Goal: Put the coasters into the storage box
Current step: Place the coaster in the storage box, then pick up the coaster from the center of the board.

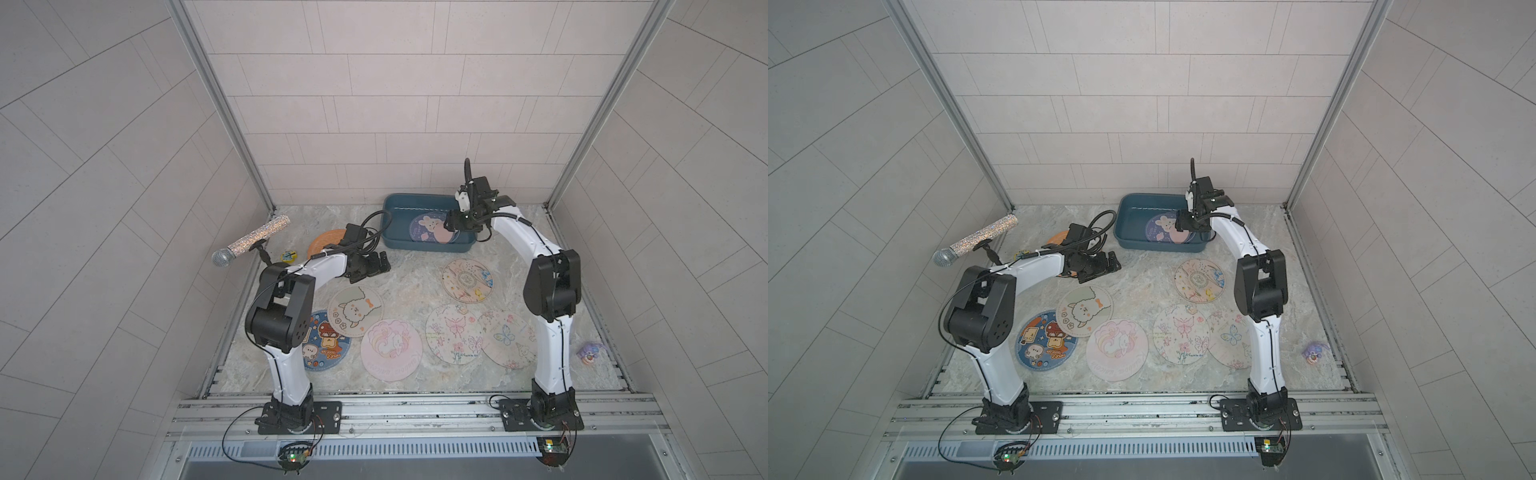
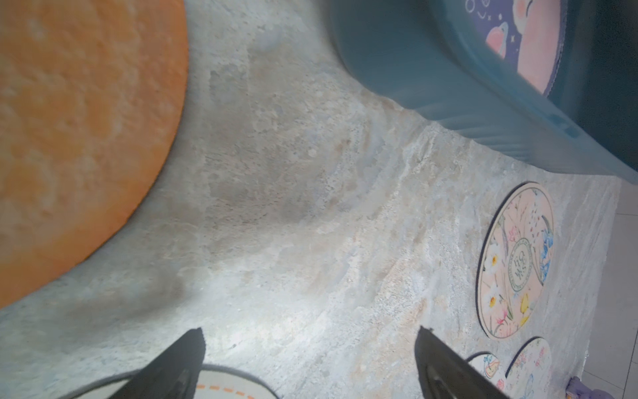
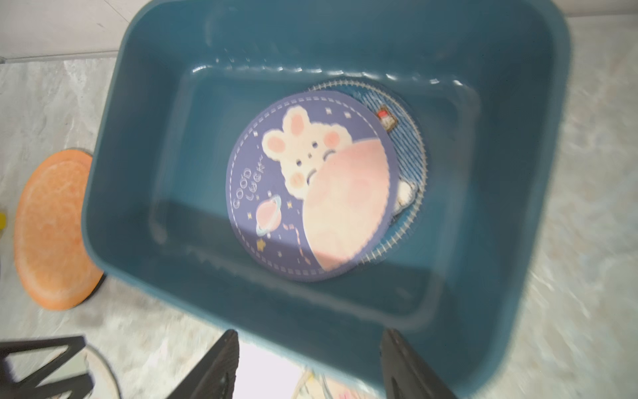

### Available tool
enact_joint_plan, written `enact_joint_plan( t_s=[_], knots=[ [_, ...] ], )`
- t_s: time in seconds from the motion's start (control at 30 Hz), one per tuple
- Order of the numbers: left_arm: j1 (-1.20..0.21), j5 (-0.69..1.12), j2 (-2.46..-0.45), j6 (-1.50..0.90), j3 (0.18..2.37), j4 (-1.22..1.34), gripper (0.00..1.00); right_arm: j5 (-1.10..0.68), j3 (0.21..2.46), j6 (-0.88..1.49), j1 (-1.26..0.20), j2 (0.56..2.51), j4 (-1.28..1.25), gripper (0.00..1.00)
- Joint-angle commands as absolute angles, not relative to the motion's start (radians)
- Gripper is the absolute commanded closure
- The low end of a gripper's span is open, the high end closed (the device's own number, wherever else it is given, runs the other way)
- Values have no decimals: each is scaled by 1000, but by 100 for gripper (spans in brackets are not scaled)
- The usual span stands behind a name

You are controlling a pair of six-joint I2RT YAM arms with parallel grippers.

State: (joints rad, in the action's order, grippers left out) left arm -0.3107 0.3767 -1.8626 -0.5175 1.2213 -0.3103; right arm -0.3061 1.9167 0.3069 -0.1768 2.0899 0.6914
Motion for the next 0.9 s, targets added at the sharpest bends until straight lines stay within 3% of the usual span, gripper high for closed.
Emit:
enact_joint_plan(
  t_s=[0.0,0.37,0.87],
  knots=[
    [-339,373,-1831,-506,1257,-331,0,-361,1783,324,-118,1974,668,32],
    [-468,390,-1903,-537,1348,-310,0,-385,1302,390,35,1729,592,32],
    [-616,433,-2087,-623,1508,-211,3,-392,1179,376,90,1806,527,33]
  ],
)
